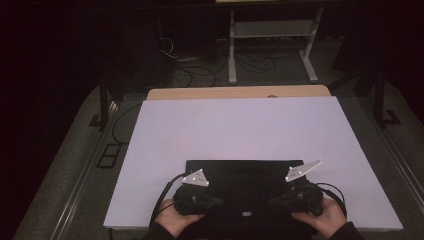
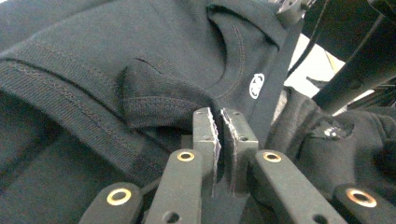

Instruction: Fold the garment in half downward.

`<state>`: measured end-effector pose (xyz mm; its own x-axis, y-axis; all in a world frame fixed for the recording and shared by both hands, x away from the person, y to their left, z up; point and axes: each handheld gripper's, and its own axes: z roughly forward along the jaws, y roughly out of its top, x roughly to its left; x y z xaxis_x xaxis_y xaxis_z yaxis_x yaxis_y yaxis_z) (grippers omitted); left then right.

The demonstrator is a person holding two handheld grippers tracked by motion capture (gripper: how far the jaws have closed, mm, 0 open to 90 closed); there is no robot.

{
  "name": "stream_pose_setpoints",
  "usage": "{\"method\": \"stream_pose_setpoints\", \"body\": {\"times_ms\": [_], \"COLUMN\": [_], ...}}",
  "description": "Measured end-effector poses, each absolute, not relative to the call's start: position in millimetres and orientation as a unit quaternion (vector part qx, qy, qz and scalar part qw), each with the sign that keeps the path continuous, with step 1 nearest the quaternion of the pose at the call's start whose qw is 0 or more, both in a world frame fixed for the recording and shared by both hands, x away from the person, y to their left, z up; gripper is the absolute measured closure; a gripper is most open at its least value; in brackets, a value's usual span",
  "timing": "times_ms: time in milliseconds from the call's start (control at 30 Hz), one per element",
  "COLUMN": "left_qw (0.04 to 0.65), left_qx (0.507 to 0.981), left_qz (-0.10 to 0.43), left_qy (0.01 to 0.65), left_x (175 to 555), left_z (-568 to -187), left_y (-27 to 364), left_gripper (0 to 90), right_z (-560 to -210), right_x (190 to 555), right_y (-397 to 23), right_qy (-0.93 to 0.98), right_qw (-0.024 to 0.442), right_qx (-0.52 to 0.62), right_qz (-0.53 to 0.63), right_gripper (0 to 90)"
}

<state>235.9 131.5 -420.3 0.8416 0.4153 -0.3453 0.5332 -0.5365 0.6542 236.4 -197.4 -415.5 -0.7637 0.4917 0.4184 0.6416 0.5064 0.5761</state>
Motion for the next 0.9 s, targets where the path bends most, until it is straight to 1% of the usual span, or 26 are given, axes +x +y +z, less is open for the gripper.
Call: {"method": "stream_pose_setpoints", "body": {"times_ms": [633, 733, 900], "left_qw": [0.376, 0.372, 0.374], "left_qx": [0.882, 0.883, 0.881], "left_qz": [-0.085, -0.083, -0.081], "left_qy": [0.272, 0.274, 0.277], "left_x": [227.8, 228.0, 229.0], "left_z": [-427.6, -428.1, -427.7], "left_y": [126.3, 126.3, 127.2], "left_gripper": [80.3, 77.7, 68.9], "right_z": [-420.2, -420.1, -418.6], "right_x": [232.0, 231.5, 230.3], "right_y": [-194.0, -194.0, -193.7], "right_qy": [-0.870, -0.872, -0.873], "right_qw": [0.111, 0.106, 0.098], "right_qx": [-0.325, -0.327, -0.328], "right_qz": [-0.353, -0.349, -0.346], "right_gripper": [80.8, 77.4, 72.5]}}
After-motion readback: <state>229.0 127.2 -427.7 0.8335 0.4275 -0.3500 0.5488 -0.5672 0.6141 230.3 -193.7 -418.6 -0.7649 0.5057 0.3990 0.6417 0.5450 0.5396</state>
